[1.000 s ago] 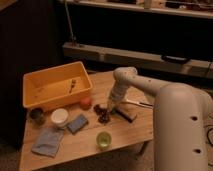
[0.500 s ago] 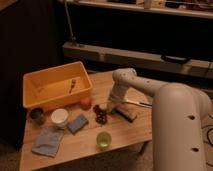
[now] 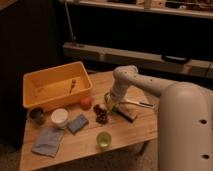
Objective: Place pepper in plastic cup
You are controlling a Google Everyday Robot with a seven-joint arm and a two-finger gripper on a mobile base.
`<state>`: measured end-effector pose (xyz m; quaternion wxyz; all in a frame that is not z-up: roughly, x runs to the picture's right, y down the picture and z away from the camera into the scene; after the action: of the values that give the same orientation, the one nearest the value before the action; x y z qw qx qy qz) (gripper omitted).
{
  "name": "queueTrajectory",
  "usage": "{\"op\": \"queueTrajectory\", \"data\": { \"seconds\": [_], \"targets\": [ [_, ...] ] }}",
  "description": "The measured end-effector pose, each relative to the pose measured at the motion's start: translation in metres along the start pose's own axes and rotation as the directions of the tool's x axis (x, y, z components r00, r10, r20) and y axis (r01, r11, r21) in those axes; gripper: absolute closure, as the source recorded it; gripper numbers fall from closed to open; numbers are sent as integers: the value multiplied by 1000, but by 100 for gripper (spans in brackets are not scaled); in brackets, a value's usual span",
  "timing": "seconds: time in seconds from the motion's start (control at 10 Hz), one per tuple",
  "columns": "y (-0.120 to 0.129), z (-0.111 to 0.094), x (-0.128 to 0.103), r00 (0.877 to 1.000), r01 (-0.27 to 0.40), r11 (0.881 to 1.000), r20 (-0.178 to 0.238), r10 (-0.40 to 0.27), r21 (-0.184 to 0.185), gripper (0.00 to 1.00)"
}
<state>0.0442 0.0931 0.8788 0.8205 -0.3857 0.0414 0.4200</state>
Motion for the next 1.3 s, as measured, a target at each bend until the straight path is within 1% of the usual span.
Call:
{"op": "queueTrajectory", "data": {
  "seconds": [0.1,0.2,0.3,0.4,0.5,0.6,0.7,0.8,1.0,1.3],
  "targets": [
    [1,-10,0,1000,3,1000,14,-3,6,95],
    [4,-27,2,999,8,1000,37,-9,13,95],
    [7,-44,5,998,15,1000,56,-16,10,95],
    [10,-55,13,997,22,1000,69,-22,0,95],
    [15,-67,29,997,30,999,78,-29,-20,95],
    [23,-83,51,995,47,997,92,-42,-58,95],
    [29,-93,66,993,62,995,104,-53,-82,95],
    [42,-100,84,992,94,989,100,-83,-116,95],
    [65,-97,102,989,134,979,77,-124,-154,95],
    [66,-97,103,989,135,979,77,-124,-155,95]
  ]
}}
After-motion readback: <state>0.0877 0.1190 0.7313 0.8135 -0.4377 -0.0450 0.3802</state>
